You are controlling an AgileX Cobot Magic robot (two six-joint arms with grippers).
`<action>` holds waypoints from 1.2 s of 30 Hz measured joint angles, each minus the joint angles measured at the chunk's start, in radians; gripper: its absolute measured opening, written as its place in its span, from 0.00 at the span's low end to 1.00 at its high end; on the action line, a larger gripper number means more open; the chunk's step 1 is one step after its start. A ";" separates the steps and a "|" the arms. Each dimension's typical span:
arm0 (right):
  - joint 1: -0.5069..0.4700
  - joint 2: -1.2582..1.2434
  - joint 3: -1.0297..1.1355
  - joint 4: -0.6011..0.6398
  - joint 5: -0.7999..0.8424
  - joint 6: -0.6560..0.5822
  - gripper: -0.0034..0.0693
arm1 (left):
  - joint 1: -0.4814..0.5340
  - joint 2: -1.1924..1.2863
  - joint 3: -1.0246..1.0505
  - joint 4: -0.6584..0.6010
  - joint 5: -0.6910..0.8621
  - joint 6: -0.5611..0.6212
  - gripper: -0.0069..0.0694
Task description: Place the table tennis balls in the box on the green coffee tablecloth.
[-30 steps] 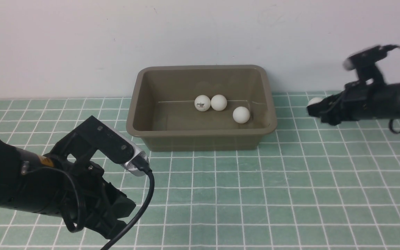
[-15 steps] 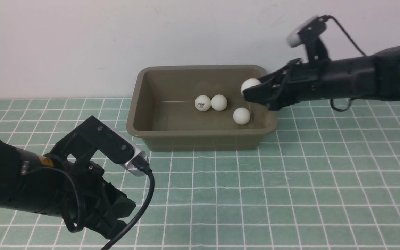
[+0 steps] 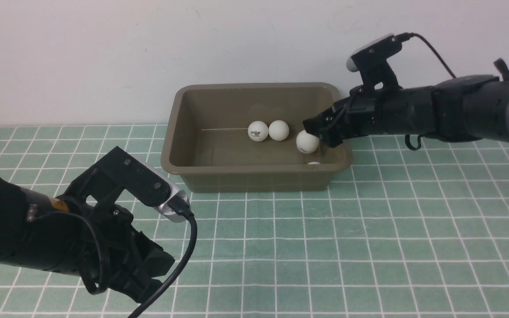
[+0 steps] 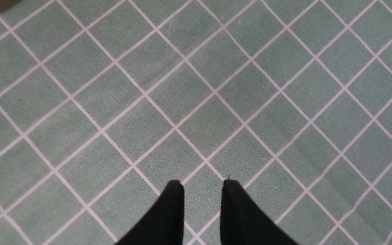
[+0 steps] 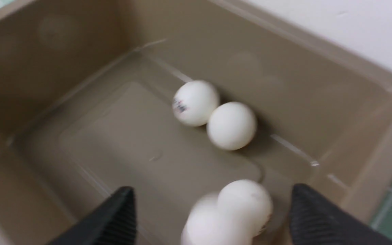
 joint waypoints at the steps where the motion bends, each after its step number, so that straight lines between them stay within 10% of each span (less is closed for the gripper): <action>1: 0.000 -0.003 0.000 0.001 -0.010 -0.007 0.85 | 0.000 0.000 0.000 -0.001 0.000 0.000 0.28; 18: -0.261 -0.509 0.059 -0.075 -0.201 -0.006 0.63 | 0.000 0.000 0.000 -0.006 -0.031 0.002 0.28; 36: -0.269 -1.184 0.651 -0.122 -0.115 0.022 0.62 | 0.000 0.000 0.000 -0.048 -0.045 0.002 0.28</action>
